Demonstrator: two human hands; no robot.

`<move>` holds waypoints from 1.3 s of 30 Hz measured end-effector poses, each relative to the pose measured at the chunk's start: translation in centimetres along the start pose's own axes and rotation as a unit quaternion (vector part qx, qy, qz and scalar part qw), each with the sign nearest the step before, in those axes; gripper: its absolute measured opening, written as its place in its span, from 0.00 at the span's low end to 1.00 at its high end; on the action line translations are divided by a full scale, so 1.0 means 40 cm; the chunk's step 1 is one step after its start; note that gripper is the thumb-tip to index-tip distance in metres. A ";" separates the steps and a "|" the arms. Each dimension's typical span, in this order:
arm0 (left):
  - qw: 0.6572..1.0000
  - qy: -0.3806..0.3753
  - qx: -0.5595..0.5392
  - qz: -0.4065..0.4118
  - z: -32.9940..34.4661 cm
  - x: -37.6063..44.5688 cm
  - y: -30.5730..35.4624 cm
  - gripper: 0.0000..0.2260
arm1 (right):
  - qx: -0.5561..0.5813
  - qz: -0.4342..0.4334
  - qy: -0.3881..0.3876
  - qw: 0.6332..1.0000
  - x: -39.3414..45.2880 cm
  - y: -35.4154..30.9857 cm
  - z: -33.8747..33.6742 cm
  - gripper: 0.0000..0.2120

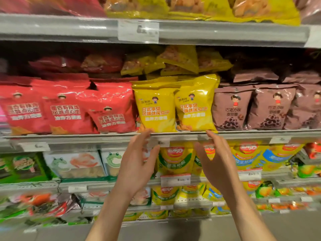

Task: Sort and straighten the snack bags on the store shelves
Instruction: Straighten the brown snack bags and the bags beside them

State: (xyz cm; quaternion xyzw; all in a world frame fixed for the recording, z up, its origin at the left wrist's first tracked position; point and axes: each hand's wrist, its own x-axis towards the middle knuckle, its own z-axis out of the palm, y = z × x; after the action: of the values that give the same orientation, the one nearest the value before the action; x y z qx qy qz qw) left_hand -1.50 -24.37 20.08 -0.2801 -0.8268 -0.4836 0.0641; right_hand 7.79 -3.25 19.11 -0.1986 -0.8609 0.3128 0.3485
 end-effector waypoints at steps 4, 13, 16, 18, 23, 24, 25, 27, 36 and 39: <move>0.989 0.027 0.100 0.107 -0.004 0.058 0.012 0.21 | -0.079 -0.123 0.058 0.987 0.082 -0.034 0.038 0.24; 0.916 0.073 0.307 0.248 0.061 0.268 0.016 0.25 | -0.205 -0.145 0.028 0.967 0.233 -0.065 0.124 0.40; 0.903 0.074 0.345 0.246 0.070 0.291 0.002 0.26 | -0.227 -0.135 0.023 0.964 0.248 -0.049 0.140 0.41; 0.898 0.079 0.359 0.241 0.077 0.301 -0.009 0.28 | -0.223 -0.141 0.023 0.964 0.255 -0.038 0.140 0.41; 0.893 0.095 0.383 0.215 0.078 0.315 -0.019 0.29 | -0.141 -0.140 0.032 0.979 0.258 -0.036 0.137 0.40; 0.894 0.096 0.383 0.209 0.080 0.318 -0.017 0.29 | -0.140 -0.134 0.033 0.980 0.256 -0.038 0.141 0.40; 0.894 0.096 0.385 0.206 0.082 0.320 -0.015 0.29 | -0.153 -0.126 0.034 0.980 0.255 -0.040 0.146 0.40; 0.891 0.096 0.396 0.202 0.089 0.321 -0.015 0.29 | -0.207 -0.119 0.037 0.970 0.250 -0.041 0.154 0.40; 0.875 0.097 0.422 0.217 0.094 0.315 -0.026 0.31 | -0.266 -0.131 0.034 0.954 0.253 -0.013 0.146 0.36; 0.875 0.094 0.423 0.216 0.095 0.317 -0.028 0.31 | -0.265 -0.133 0.031 0.955 0.255 -0.005 0.142 0.36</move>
State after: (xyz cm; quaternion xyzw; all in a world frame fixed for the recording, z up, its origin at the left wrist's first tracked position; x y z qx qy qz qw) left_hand -12.06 -16.52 22.02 -0.3509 -0.8614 -0.0859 0.3571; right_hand -3.26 0.04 20.91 -0.1776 -0.9203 0.0179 0.3482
